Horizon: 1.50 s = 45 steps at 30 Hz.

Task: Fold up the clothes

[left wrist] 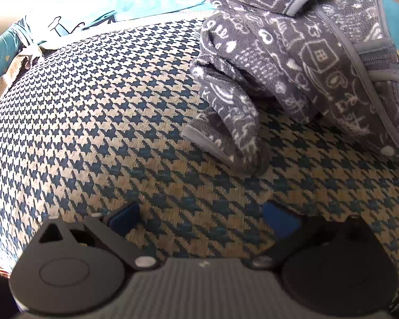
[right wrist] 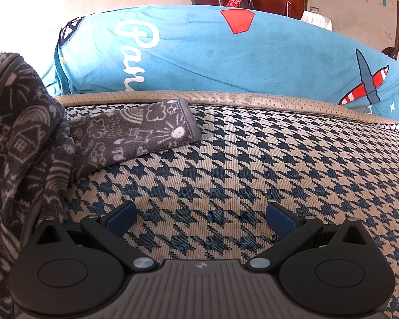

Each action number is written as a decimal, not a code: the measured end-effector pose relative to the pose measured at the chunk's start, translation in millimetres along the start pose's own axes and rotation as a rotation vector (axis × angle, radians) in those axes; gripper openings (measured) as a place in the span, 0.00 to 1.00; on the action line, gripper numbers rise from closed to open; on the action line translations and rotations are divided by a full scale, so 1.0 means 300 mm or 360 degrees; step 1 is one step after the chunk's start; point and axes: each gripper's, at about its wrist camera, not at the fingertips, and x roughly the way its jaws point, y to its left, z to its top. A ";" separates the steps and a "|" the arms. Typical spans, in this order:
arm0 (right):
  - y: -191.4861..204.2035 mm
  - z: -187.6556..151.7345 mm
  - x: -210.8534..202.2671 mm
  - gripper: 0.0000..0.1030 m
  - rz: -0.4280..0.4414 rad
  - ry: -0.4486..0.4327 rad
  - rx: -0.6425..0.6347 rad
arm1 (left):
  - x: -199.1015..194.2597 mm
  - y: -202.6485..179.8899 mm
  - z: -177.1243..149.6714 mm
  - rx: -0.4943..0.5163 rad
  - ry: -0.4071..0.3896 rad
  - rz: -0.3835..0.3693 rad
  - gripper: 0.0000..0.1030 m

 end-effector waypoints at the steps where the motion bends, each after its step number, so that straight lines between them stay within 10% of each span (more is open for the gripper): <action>1: 0.000 -0.001 0.000 1.00 -0.0001 -0.0001 -0.0001 | 0.001 0.007 0.002 0.0002 -0.0001 0.0000 1.00; 27: 0.042 -0.093 -0.277 1.00 -0.0240 0.0521 0.0270 | -0.011 0.017 -0.005 0.0009 -0.0036 -0.0050 1.00; 45: 0.199 -0.275 -0.618 1.00 -0.0251 0.0506 0.0392 | -0.166 -0.035 -0.171 0.0035 -0.0021 -0.0094 1.00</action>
